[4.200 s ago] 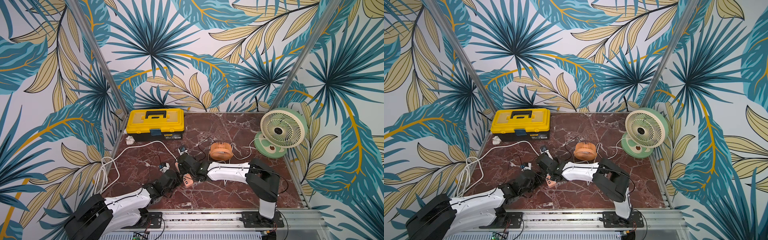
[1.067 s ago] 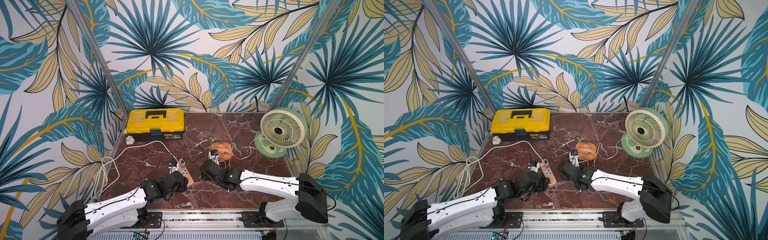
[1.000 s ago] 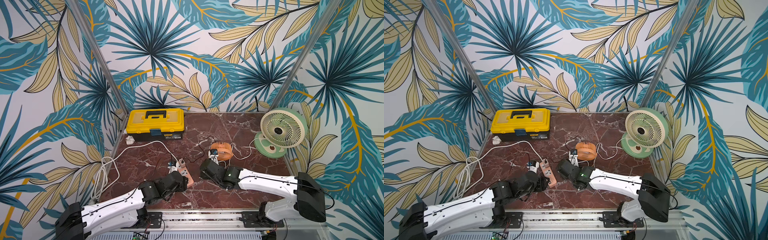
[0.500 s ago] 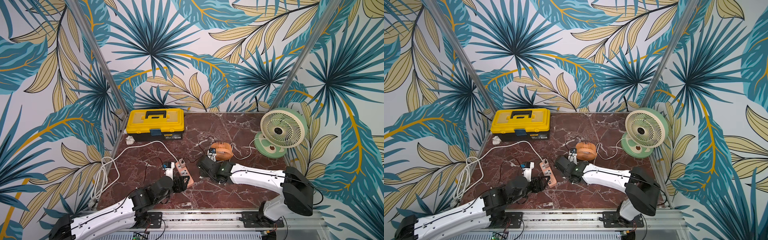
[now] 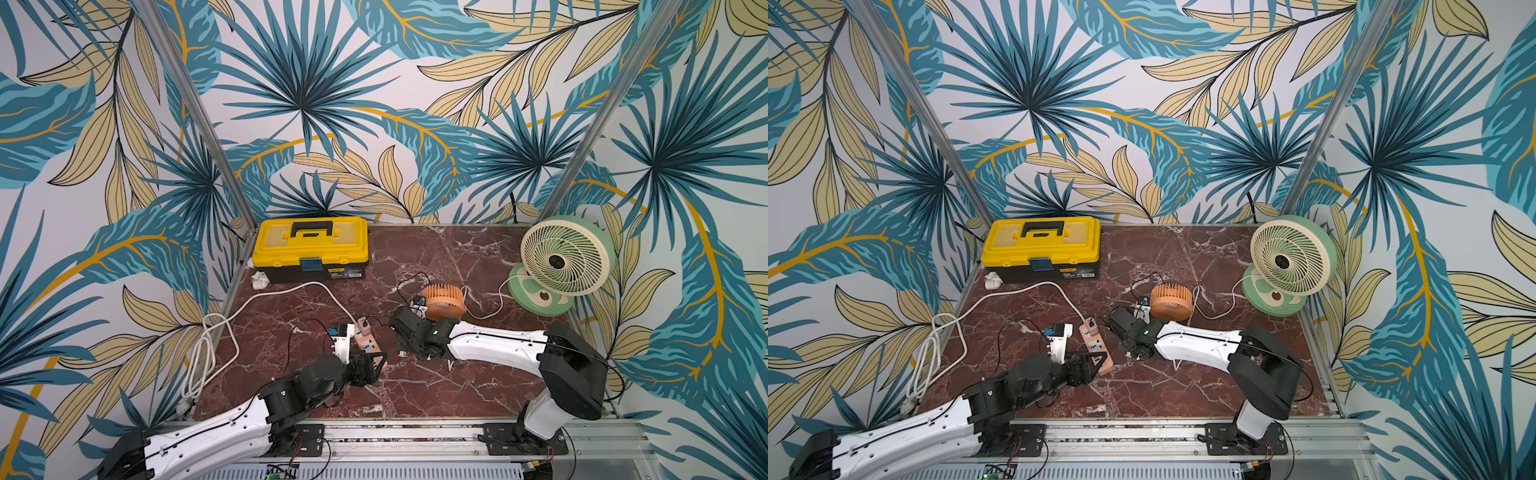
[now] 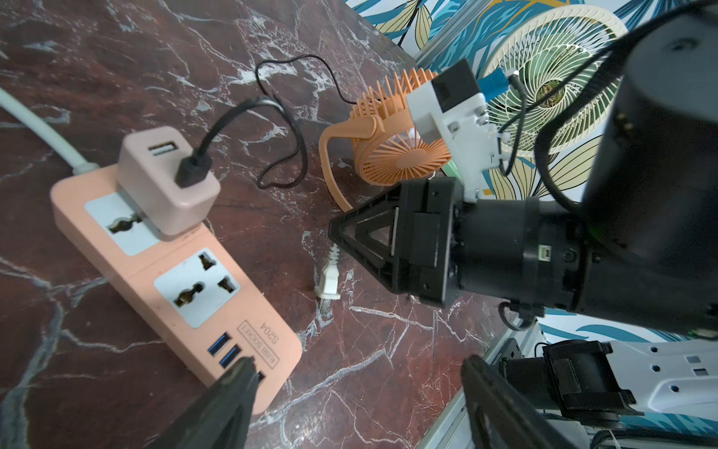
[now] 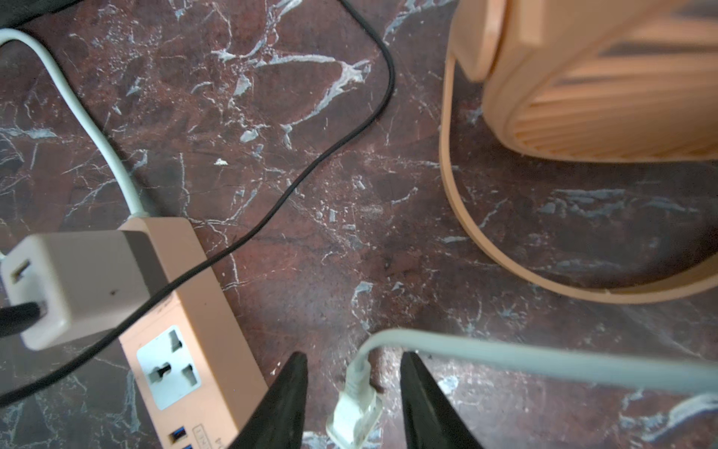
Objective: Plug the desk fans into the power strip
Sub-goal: Pick up the plug from the center of the board.
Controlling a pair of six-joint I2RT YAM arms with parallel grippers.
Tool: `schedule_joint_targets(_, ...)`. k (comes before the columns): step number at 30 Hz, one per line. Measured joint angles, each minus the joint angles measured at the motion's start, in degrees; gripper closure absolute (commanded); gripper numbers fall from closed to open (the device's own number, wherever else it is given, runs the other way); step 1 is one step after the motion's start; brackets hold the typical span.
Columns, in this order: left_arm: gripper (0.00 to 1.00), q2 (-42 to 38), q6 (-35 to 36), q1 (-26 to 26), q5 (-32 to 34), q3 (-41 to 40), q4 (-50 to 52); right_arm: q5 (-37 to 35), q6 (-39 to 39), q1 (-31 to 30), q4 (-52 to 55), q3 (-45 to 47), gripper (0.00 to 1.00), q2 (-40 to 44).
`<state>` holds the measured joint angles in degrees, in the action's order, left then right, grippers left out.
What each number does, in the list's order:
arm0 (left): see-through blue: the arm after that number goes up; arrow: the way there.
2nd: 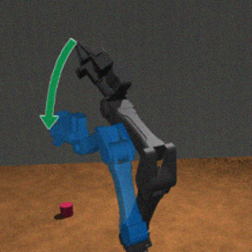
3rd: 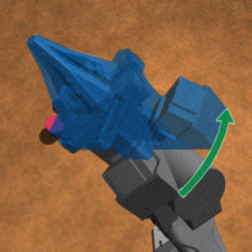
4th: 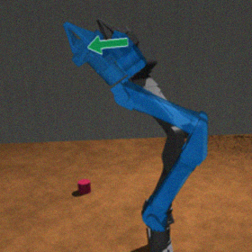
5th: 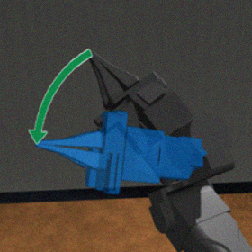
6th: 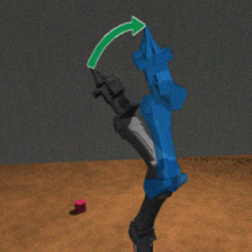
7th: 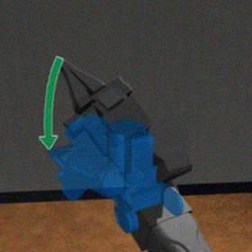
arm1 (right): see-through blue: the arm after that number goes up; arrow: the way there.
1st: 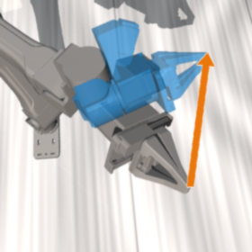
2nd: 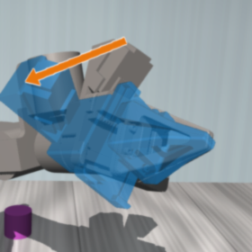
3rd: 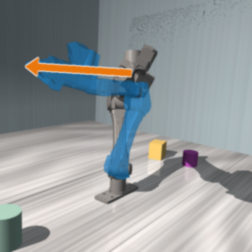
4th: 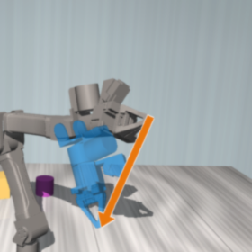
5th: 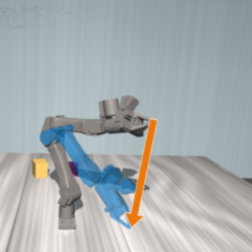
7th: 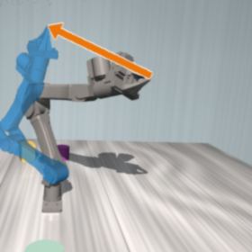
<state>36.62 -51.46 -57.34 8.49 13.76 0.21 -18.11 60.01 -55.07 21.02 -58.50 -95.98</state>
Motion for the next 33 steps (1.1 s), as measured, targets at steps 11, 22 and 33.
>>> schedule_joint_targets(11,0.08,-4.04,2.32,0.00,-0.66,-0.02,0.76,0.72,-0.37,0.37,-1.03,0.07,0.94,-1.90)
schedule_joint_targets(22,0.07,-4.04,5.27,0.00,-5.46,-0.81,-2.10,1.01,-4.42,0.35,-10.21,15.10,1.00,16.65)
schedule_joint_targets(33,0.14,-0.13,8.31,0.00,-15.98,-0.76,-12.26,17.14,-11.47,0.33,-31.87,27.80,1.00,37.11)
